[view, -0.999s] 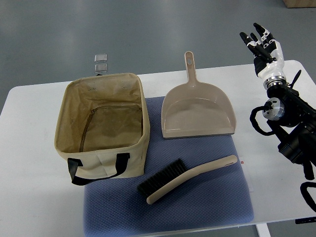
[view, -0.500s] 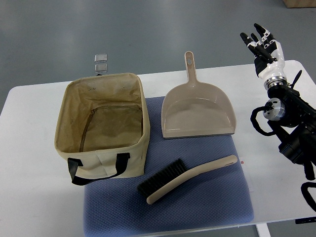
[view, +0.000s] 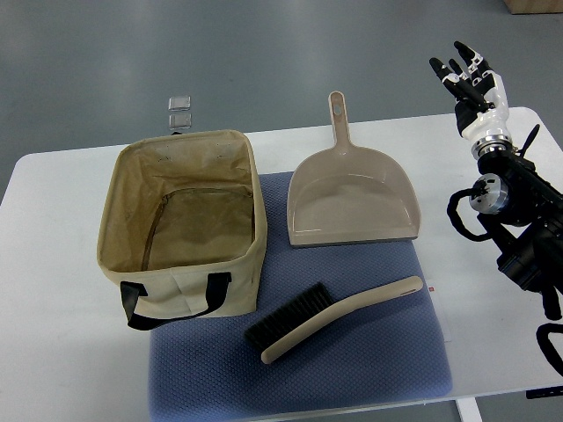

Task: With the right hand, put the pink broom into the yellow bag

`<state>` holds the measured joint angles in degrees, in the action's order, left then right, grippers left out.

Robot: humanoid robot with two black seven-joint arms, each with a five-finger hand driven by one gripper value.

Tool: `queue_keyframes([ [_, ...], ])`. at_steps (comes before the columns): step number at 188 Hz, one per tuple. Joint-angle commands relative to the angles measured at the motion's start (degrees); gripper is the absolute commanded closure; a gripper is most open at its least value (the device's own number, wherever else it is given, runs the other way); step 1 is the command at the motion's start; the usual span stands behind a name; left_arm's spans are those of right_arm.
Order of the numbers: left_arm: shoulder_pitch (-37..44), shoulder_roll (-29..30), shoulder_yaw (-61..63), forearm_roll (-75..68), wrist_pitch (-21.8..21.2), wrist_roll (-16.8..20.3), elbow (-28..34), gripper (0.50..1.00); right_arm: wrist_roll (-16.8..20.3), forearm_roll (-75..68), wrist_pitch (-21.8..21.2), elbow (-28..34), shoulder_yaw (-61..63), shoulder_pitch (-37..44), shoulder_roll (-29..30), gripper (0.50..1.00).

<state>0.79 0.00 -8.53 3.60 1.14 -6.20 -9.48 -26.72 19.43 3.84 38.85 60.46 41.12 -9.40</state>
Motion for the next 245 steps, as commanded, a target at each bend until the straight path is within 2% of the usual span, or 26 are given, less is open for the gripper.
queue_keyframes([
  [1,0.0,0.0,0.0,0.0,0.0,0.0,0.0,0.500,0.1,0.0,0.0,0.0,-0.5,0.1,-0.2,0.570],
  [21,0.0,0.0,0.0,0.0,0.0,0.1,0.0,0.500,0.2,0.3,-0.2,0.3,-2.3,0.3,-0.7,0.570],
  [52,0.0,0.0,0.0,0.0,0.0,0.0,0.0,0.500,0.3,0.4,-0.6,1.5,-13.4,3.4,-4.7,0.570],
  [86,0.0,0.0,0.0,0.0,0.0,0.1,0.0,0.500,-0.2,4.7,-0.3,9.7,-25.8,6.0,-12.9,0.570],
  [122,0.0,0.0,0.0,0.0,0.0,0.0,0.0,0.500,0.5,22.0,-1.3,15.5,-29.1,8.3,-18.1,0.570],
  [141,0.0,0.0,0.0,0.0,0.0,0.0,0.0,0.500,1.1,30.4,-6.2,17.7,-30.8,9.3,-19.7,0.570],
  [172,0.0,0.0,0.0,0.0,0.0,0.0,0.0,0.500,0.6,42.4,-11.9,22.1,-34.5,9.9,-22.8,0.570],
  [205,0.0,0.0,0.0,0.0,0.0,0.0,0.0,0.500,0.2,53.6,-21.0,28.6,-35.2,9.4,-27.8,0.570],
  [245,0.0,0.0,0.0,0.0,0.0,0.0,0.0,0.500,-1.2,60.9,-26.4,33.8,-36.0,9.2,-32.5,0.572],
])
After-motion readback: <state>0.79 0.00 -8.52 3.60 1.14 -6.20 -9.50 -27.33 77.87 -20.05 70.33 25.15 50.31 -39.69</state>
